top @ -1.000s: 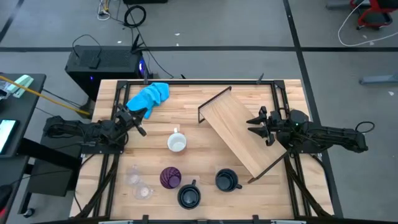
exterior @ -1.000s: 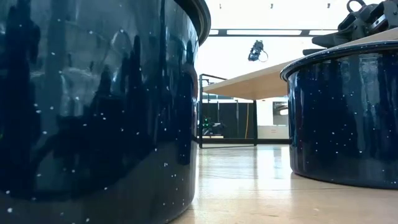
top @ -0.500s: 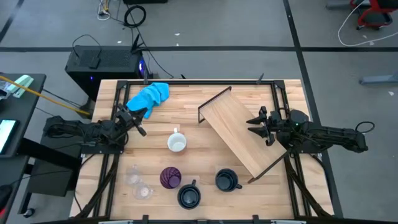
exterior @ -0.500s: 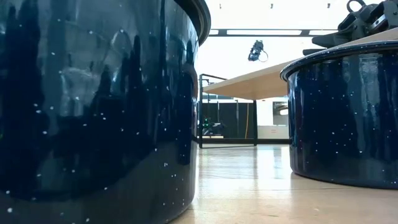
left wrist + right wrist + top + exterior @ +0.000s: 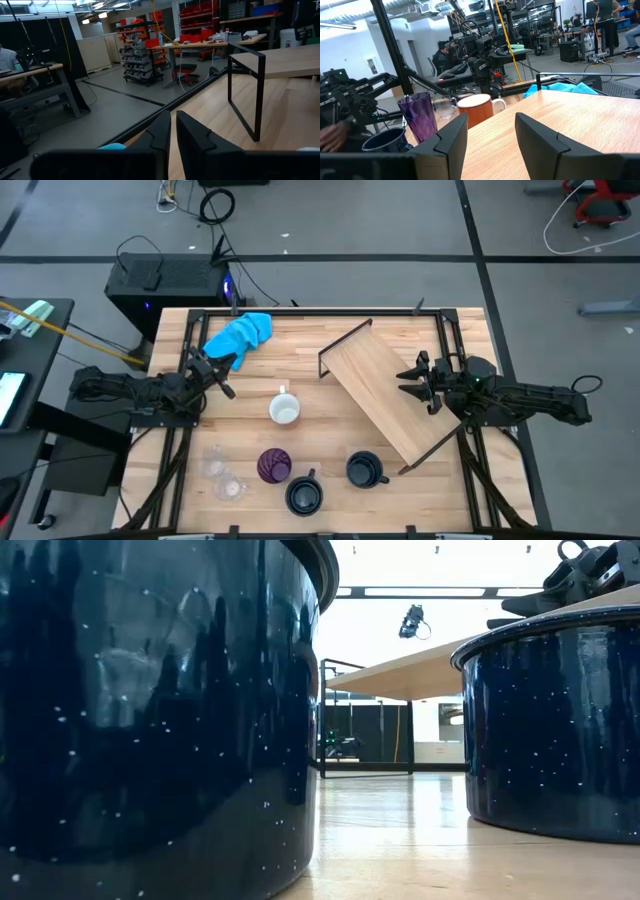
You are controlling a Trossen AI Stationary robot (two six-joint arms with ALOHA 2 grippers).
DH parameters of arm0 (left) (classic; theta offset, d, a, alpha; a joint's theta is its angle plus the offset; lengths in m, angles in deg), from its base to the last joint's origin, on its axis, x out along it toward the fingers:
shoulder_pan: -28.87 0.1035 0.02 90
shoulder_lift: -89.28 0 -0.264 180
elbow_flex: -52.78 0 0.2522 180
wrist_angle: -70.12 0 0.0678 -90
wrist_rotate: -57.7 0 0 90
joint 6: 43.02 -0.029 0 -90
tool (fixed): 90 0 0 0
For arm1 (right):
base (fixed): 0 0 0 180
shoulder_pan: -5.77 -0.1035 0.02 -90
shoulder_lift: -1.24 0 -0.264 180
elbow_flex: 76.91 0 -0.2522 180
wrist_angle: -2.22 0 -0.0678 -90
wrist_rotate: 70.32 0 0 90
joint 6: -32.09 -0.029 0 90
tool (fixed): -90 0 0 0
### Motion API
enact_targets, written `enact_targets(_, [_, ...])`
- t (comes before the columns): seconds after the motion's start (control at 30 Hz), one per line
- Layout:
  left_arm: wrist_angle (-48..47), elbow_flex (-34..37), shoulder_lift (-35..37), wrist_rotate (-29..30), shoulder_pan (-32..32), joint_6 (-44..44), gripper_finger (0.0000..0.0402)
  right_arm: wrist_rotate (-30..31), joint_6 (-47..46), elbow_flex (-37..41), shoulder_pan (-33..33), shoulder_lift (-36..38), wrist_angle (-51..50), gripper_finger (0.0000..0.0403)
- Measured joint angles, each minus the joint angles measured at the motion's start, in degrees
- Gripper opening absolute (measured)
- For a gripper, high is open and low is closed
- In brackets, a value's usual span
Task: Stack small to large cups/mugs on shelf
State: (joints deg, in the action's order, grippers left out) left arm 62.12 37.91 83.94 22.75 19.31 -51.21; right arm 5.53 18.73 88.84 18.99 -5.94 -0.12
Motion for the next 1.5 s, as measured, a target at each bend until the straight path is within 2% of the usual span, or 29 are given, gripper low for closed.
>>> enact_targets(0.27, [0.00,0.00,0.00,0.00,0.00,0.00,0.0028,-0.02,0.02,0.02,0.02,0.00,0.00,0.0171])
enact_targets(0.6, [0.00,0.00,0.00,0.00,0.00,0.00,0.0039,-0.01,0.02,0.01,0.01,0.00,0.00,0.0171])
enact_targets(0.9, [0.00,0.00,0.00,0.00,0.00,0.00,0.0028,0.00,0.02,0.00,0.00,0.00,0.00,0.0171])
enact_targets(1.27, [0.00,0.00,0.00,0.00,0.00,0.00,0.0040,-0.01,0.01,0.01,0.00,0.00,0.00,0.0171])
enact_targets(1.5, [0.00,0.00,0.00,0.00,0.00,0.00,0.0031,-0.02,0.02,0.02,0.00,0.00,0.00,0.0171])
